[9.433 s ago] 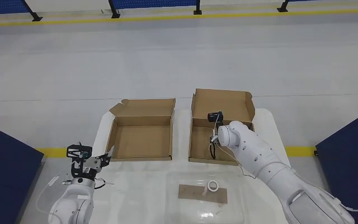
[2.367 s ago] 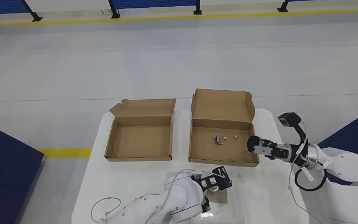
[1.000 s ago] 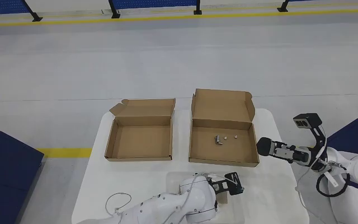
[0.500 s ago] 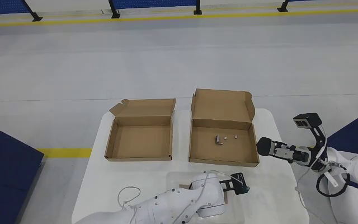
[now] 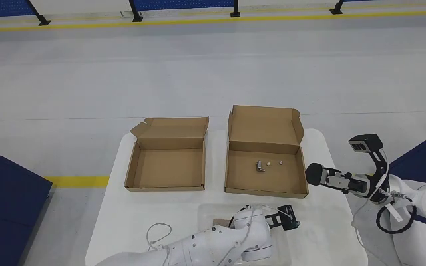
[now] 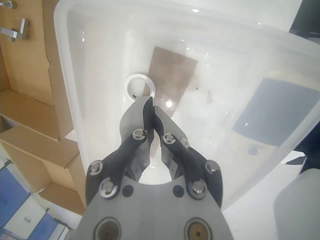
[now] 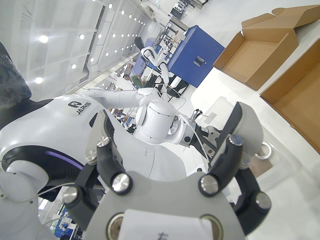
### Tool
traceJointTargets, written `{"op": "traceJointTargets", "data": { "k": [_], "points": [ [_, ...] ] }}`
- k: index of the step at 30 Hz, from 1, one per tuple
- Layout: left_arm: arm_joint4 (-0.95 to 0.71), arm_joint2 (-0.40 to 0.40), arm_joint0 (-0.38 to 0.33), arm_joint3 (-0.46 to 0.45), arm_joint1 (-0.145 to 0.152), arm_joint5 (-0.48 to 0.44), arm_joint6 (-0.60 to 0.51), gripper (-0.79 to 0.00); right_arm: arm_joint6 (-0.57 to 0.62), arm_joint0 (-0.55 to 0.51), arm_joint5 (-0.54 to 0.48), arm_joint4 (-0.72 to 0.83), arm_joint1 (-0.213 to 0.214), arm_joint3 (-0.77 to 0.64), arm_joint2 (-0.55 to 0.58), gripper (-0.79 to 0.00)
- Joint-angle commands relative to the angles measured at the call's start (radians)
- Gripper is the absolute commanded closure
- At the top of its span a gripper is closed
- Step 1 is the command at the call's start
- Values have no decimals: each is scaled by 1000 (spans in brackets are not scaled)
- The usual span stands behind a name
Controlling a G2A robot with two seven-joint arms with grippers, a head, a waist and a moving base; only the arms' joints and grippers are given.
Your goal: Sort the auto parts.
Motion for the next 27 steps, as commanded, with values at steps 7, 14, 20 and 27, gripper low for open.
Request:
{"op": "traceJointTargets", "data": {
  "k": [7,14,20,27],
  "points": [
    [141,11,24,56,-13,33,82,0,0,0,0,0,0,0,0,-785],
    [175,8,31,92,-39,25,66,0,0,0,0,0,0,0,0,-785],
    [204,4,38,125,-58,20,56,0,0,0,0,0,0,0,0,-785],
    [233,-5,47,163,-80,11,71,0,0,0,0,0,0,0,0,-785]
  ]
}}
